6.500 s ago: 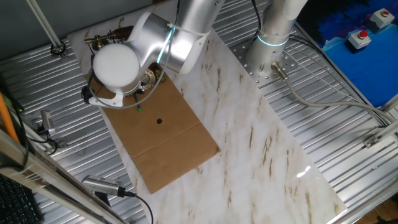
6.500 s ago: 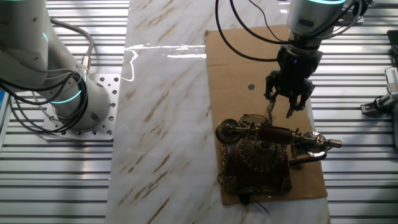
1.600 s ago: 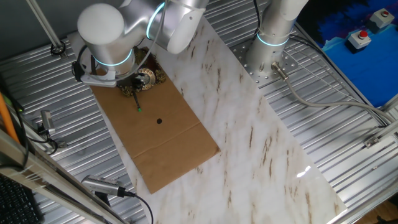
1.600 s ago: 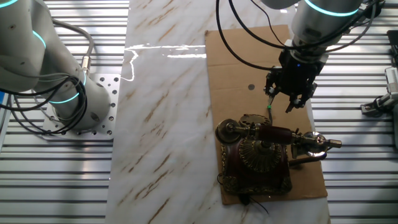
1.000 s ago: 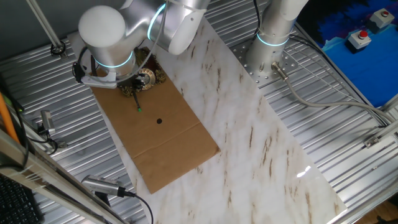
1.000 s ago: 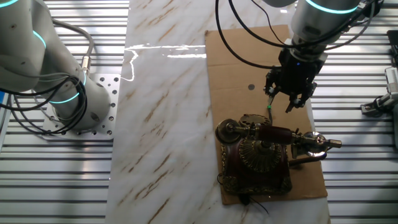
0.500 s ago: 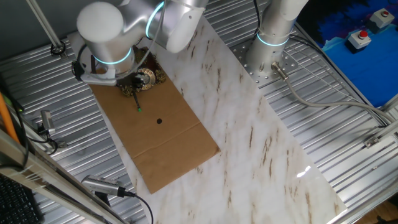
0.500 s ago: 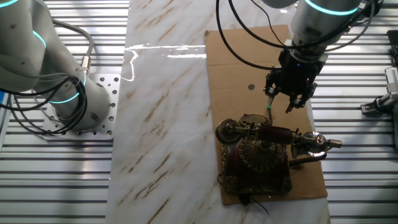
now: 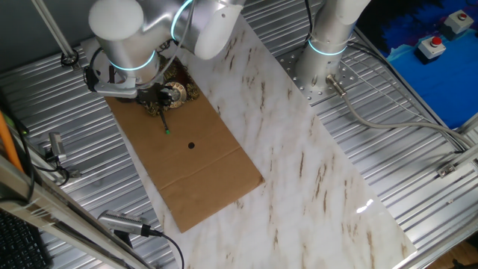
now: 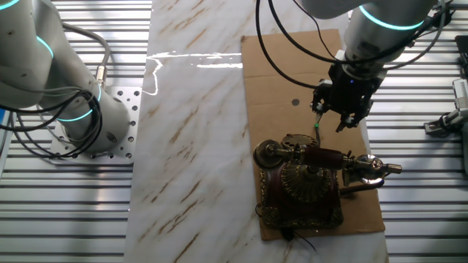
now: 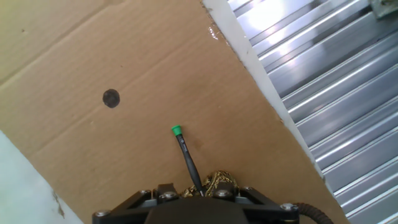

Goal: Dial a number on an old rotary phone

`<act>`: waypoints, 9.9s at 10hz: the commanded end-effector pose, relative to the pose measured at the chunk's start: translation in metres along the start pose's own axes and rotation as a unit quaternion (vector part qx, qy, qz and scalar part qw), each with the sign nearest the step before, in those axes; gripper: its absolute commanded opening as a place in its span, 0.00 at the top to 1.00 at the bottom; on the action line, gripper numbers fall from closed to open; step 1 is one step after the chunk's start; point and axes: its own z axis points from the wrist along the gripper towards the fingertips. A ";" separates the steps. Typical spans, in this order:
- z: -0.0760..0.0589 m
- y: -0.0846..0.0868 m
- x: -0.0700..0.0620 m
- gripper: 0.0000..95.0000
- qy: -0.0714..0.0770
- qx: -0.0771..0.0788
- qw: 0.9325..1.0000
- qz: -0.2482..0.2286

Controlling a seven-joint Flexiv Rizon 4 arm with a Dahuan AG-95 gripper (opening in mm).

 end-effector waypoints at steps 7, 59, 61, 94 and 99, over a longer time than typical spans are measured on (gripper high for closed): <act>0.011 -0.001 0.000 0.60 0.003 0.004 1.000 -0.013; 0.081 0.005 -0.010 0.80 0.005 0.013 0.999 -0.040; 0.081 0.005 -0.010 0.80 0.005 0.013 0.999 -0.041; 0.000 0.014 -0.016 1.00 -0.072 -0.082 0.994 0.033; -0.012 0.027 -0.016 1.00 -0.071 -0.080 0.994 0.007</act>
